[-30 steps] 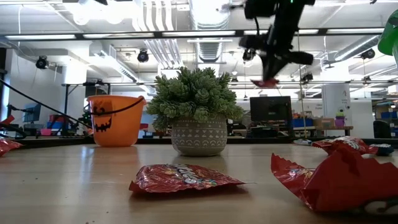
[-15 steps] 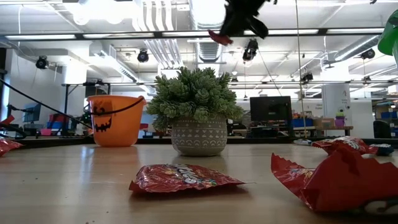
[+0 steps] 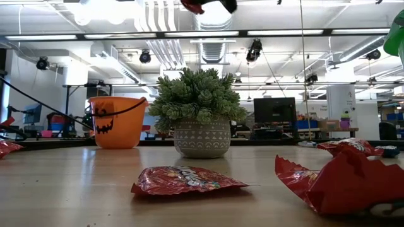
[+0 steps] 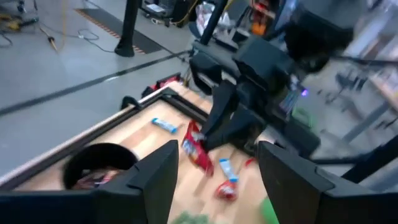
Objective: Sort candy
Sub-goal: Put the red candy into the orange bucket
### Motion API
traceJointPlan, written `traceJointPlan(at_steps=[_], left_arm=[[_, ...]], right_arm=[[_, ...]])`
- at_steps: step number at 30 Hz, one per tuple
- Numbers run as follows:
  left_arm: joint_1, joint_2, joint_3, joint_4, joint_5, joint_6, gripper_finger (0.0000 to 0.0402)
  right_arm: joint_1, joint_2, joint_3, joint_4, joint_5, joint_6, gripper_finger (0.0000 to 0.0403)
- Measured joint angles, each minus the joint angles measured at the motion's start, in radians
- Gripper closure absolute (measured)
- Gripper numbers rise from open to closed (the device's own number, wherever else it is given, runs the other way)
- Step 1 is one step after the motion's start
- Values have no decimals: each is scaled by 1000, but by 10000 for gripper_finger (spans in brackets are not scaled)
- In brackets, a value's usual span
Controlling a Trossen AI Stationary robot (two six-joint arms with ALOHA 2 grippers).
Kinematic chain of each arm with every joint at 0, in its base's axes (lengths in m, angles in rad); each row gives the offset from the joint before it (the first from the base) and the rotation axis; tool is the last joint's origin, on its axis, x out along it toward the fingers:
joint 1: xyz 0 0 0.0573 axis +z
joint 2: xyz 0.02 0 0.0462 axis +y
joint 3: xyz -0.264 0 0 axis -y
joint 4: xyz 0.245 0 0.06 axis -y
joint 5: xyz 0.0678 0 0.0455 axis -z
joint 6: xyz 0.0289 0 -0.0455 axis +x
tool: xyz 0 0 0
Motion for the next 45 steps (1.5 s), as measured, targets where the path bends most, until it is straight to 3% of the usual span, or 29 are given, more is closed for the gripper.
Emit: traceJointPlan(at_steps=[13, 40, 45], left_arm=[[0, 107, 0, 50, 73, -110, 208], [2, 195, 0, 143, 88, -22, 210], [2, 195, 0, 142, 88, 29, 237]], right_arm=[[34, 54, 194, -54, -6, -90, 394], [45, 55, 203, -54, -52, -84, 394], [50, 55, 203, -56, -58, -88, 394]])
